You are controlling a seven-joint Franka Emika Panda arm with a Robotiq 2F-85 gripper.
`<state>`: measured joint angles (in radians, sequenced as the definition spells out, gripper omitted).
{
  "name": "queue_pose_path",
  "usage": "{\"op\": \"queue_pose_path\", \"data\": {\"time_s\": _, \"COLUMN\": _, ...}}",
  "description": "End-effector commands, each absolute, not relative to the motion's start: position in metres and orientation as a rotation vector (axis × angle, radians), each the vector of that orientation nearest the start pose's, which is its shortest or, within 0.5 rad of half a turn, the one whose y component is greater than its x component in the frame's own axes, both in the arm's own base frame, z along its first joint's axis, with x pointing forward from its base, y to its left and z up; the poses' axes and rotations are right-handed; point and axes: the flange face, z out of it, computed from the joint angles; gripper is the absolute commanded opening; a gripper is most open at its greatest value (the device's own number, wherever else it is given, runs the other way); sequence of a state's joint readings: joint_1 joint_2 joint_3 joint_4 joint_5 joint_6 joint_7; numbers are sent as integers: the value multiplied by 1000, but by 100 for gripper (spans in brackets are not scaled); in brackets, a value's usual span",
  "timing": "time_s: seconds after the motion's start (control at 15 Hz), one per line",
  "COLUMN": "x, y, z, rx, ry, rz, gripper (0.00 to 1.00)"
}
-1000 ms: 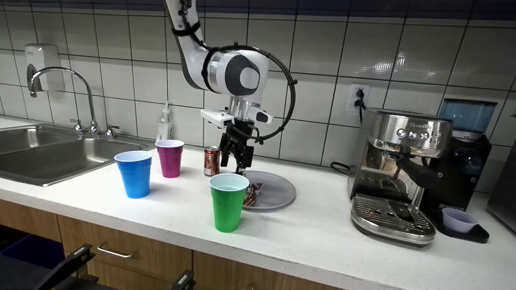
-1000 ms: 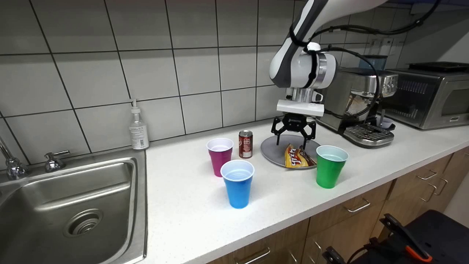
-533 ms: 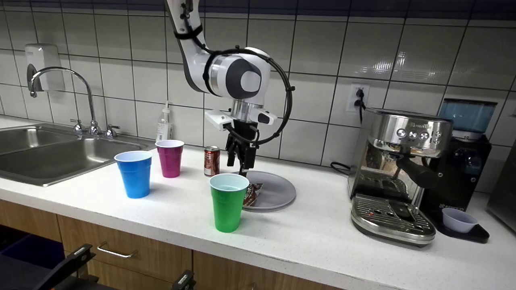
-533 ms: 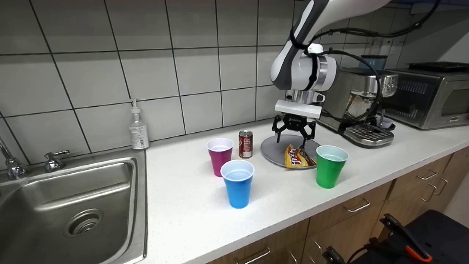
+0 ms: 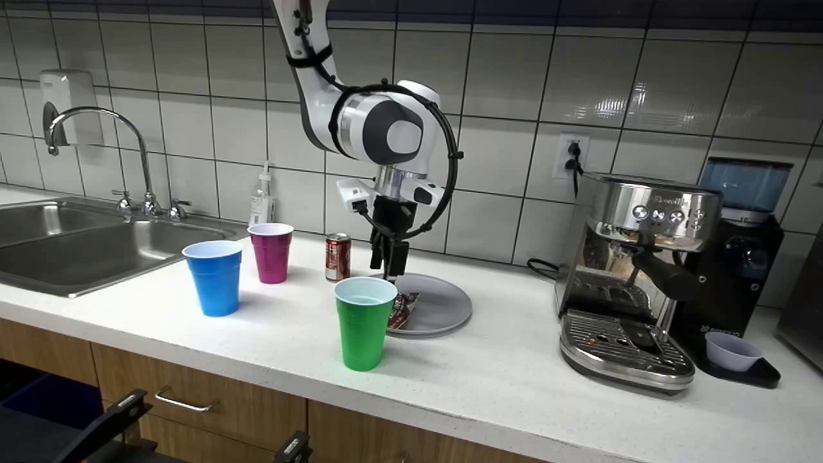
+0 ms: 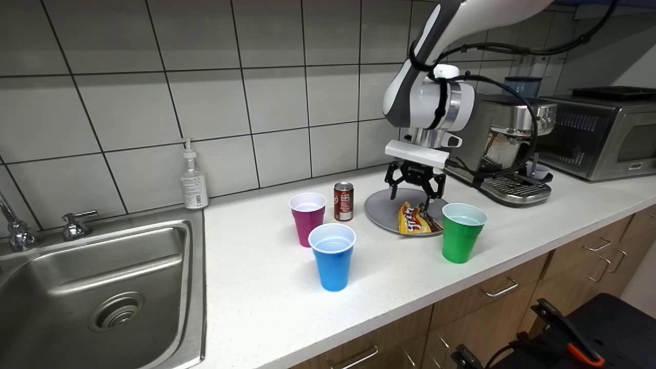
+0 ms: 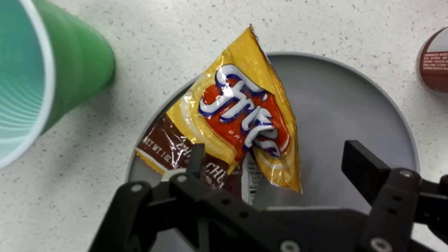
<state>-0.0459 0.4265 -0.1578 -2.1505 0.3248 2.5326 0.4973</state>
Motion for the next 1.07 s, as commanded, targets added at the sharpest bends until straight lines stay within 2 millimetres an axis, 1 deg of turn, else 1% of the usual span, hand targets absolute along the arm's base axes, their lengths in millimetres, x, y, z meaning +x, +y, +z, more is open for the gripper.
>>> {"op": "queue_pose_path", "data": {"time_s": 0.0, "x": 545, "y": -125, "z": 201, "rx": -2605, "ry": 1500, "rz": 51, "gripper": 100}}
{"op": "queue_pose_path", "data": {"time_s": 0.47, "x": 534, "y": -137, "z": 197, "rx": -2525, "ry": 1584, "rz": 54, "gripper": 100}}
{"op": "queue_pose_path", "data": {"time_s": 1.0, "x": 530, "y": -150, "z": 195, "rx": -2488, "ry": 1644, "rz": 49, "gripper": 100}}
